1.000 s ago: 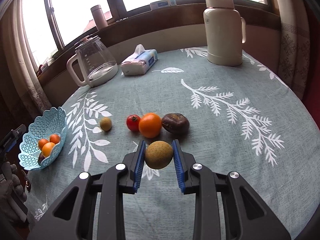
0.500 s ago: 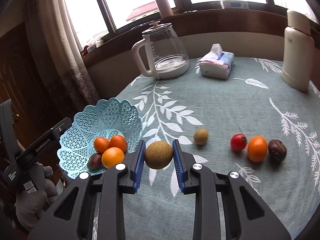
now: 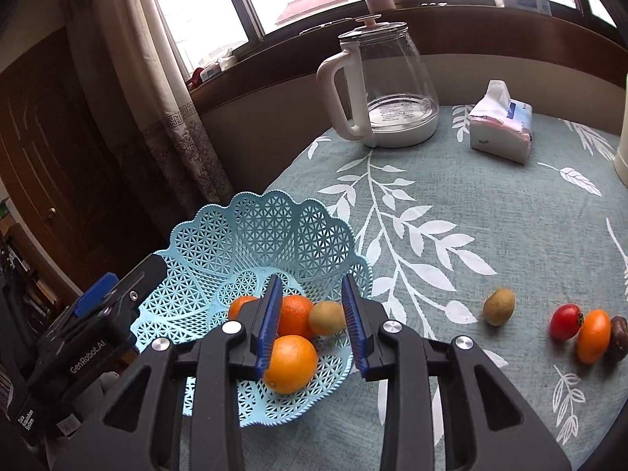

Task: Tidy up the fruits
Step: 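Lower the held kiwi into the blue basket and open the right tool, then move the right tool to the dark passion fruit and close on it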

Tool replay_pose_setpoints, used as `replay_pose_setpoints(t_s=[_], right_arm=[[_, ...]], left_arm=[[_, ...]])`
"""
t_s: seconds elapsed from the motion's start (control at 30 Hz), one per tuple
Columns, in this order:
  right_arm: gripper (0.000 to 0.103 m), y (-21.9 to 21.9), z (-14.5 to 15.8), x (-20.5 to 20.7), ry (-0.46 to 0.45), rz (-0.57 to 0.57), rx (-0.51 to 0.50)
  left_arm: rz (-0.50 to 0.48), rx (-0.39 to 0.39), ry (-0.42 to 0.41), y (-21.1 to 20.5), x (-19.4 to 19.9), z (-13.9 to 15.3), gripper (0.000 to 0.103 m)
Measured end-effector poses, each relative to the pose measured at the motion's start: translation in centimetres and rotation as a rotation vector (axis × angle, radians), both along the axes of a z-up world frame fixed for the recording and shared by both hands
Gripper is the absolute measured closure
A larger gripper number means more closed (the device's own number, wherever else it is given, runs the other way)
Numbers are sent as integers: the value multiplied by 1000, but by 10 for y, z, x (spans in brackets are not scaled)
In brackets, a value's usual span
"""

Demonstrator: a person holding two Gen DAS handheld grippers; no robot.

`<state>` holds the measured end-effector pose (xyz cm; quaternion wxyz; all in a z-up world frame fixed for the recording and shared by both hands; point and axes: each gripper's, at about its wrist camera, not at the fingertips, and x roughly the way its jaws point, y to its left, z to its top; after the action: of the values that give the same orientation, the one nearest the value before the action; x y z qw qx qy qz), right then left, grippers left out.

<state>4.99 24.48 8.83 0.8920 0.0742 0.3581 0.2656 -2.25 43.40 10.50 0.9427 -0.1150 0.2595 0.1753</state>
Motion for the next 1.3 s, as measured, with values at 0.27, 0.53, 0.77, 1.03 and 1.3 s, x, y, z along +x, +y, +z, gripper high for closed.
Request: replay_pose_setpoints(t_s=[0.27,0.53,0.77,1.03,1.3], right_arm=[[50,-21,-6,-8,-55,-94,1],[28,-45,-7,-27,-244,-276,-113],[19,-75,-4,-29,-307,-419,-137],[12,-104,-6,-32,-312,-502,-127],[5,-138,-8,-36,-318,-595,-114]], left_arm=[[17,-38,12,6,2,-4,3],[12,19,4,-7,-1,2,3],[-3,66,3,-20,-1,6,3],[-30,72,-39,-34,-7,14,3],[-21,143,-35,-53,-11,17,3]])
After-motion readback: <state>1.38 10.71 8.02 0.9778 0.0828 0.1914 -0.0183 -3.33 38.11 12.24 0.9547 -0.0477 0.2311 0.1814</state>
